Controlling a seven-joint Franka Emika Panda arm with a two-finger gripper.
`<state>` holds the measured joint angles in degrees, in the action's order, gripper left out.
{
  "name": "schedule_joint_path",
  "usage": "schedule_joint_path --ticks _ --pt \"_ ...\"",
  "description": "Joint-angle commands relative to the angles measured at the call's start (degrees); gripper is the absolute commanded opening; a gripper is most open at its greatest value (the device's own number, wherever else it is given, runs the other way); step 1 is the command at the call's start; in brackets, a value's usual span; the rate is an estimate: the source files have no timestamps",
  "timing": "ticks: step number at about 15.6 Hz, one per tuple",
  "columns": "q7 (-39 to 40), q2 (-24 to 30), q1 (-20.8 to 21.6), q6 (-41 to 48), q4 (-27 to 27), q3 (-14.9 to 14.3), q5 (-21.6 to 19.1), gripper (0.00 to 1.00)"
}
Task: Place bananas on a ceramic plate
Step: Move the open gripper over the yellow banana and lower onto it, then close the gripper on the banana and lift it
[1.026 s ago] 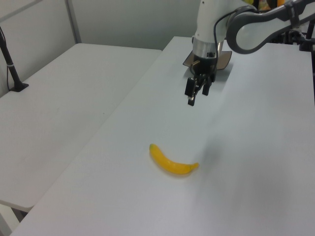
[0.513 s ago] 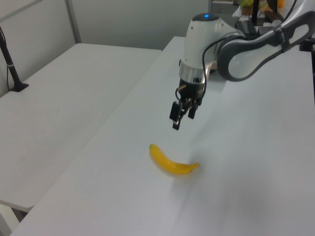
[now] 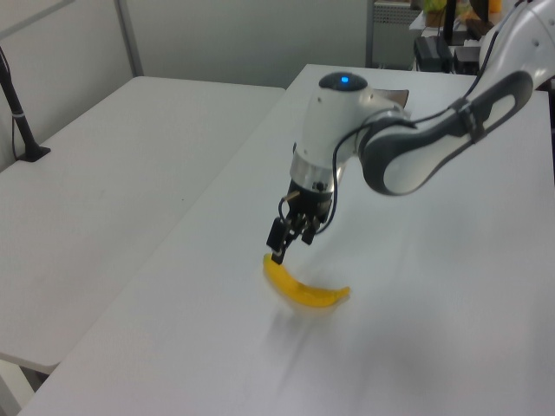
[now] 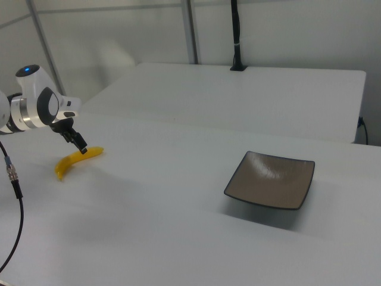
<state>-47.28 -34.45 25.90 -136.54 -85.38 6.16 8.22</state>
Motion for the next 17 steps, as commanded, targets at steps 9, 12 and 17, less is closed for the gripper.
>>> schedule_joint_path --ticks 9,12,17 --pt "-9.4 -6.42 3.28 -1.98 3.65 -0.09 8.04 0.36" --pt "-9.32 -6.42 3.28 -1.89 3.56 -0.09 9.71 0.23" --pt "-8.97 -6.07 2.93 -1.8 3.56 -0.09 11.47 0.22"
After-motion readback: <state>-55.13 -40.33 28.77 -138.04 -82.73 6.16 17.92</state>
